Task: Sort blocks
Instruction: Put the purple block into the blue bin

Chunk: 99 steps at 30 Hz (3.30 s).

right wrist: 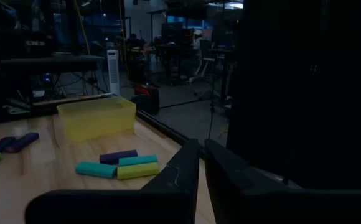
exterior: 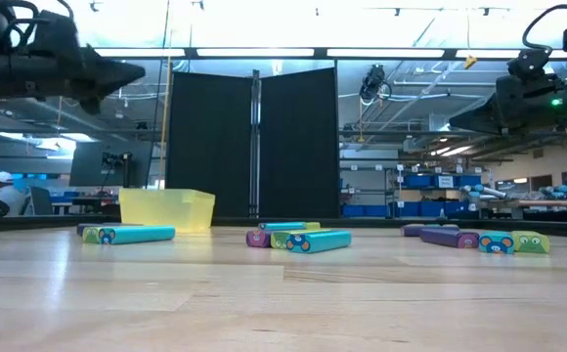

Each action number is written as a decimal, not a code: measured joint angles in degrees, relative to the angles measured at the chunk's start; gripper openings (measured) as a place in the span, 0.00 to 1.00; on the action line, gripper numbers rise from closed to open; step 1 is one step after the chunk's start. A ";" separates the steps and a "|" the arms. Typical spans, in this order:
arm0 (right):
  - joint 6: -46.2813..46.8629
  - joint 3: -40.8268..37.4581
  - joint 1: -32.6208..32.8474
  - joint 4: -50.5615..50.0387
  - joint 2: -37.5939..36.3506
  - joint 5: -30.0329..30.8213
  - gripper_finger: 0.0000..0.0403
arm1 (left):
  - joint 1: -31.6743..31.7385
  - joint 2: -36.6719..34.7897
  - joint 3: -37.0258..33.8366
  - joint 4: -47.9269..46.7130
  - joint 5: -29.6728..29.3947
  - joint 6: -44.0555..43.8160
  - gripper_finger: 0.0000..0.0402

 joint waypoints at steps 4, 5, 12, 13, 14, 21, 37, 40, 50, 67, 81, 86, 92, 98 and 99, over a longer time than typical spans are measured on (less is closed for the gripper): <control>0.00 0.00 0.00 0.03 -0.01 0.01 0.10 | -0.04 1.97 2.49 -1.37 9.89 -3.51 0.03; -0.01 0.00 0.00 0.04 -0.02 0.01 0.10 | -0.04 2.66 3.58 -1.99 11.79 -3.92 0.03; -0.01 0.00 0.00 0.26 0.00 0.01 0.10 | -0.07 12.59 12.43 -5.55 20.62 -4.05 0.02; -0.01 0.01 0.00 0.25 -0.01 0.01 0.10 | -0.07 14.29 13.91 -7.08 21.25 -4.05 0.02; -0.02 0.01 0.00 0.24 -0.01 0.01 0.10 | -0.07 16.08 15.54 -9.16 21.47 -4.05 0.02; -0.02 0.00 0.00 0.24 0.00 0.01 0.10 | -0.07 29.08 28.61 -32.70 21.35 0.95 0.02; 0.00 0.01 0.00 0.22 0.00 0.01 0.10 | -2.70 55.04 36.46 -55.42 23.00 8.78 0.03; 0.00 0.01 0.00 0.22 -0.01 0.01 0.10 | -6.06 58.07 36.51 -55.43 19.84 11.46 0.04; -0.02 0.00 0.00 0.22 -0.02 0.01 0.10 | -16.01 66.72 36.51 -56.34 5.12 16.25 0.25; 0.00 0.00 0.00 0.22 -0.02 0.01 0.10 | -16.61 75.16 36.51 -55.98 -0.85 13.43 0.47; -0.02 0.00 0.00 0.22 -0.02 0.01 0.10 | -16.61 81.51 36.81 -54.75 -1.00 12.11 0.47; -0.01 0.01 0.00 0.22 -0.02 0.01 0.10 | -16.61 81.62 36.77 -54.79 -1.00 9.47 0.46; -0.02 0.02 0.00 0.22 0.00 0.01 0.10 | -17.98 81.62 36.70 -55.06 -1.33 6.90 0.31; 0.00 0.02 0.00 0.22 -0.02 0.01 0.10 | -19.80 81.04 36.94 -56.58 -3.36 3.56 0.26; -0.02 0.00 0.00 0.20 -0.02 0.01 0.10 | -20.10 80.62 37.40 -57.15 -3.76 3.03 0.26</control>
